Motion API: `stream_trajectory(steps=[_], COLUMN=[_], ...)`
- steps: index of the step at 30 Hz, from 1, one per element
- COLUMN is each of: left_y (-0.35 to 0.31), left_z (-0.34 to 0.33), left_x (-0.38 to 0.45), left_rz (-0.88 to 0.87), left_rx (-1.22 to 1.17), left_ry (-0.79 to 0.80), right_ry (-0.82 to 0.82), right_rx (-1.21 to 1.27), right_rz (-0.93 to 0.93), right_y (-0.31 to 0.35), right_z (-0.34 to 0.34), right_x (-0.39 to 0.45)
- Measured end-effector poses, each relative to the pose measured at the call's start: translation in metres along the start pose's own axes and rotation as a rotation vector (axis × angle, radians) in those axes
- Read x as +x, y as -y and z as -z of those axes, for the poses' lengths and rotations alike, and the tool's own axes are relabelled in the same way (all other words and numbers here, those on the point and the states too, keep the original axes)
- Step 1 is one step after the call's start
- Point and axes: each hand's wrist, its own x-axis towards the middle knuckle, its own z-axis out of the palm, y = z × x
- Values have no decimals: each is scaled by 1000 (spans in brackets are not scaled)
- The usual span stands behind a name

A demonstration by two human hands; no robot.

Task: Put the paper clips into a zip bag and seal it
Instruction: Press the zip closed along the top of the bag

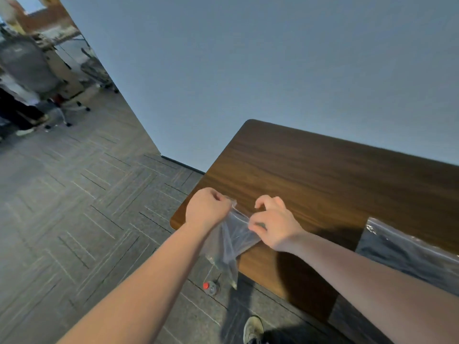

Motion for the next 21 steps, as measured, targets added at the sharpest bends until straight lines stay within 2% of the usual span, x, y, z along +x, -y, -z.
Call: stream_trajectory(steps=[4, 7, 11, 16, 21], left_y=[-30, -54, -69, -80, -91], left_z=[9, 21, 22, -2, -35], left_x=[-1, 7, 34, 59, 73], left_rz=[-97, -115, -9, 120, 20], left_rx=[-107, -188, -215, -157, -48], left_ry=[-179, -192, -42, 311, 370], right_ry=[-115, -133, -42, 56, 174], right_rx=[202, 311, 313, 215, 115], right_rz=[-50, -47, 4, 25, 6], right_y=[-5, -3, -11, -38, -57], right_z=[42, 82, 116, 121, 132], right_x=[0, -1, -4, -5, -18])
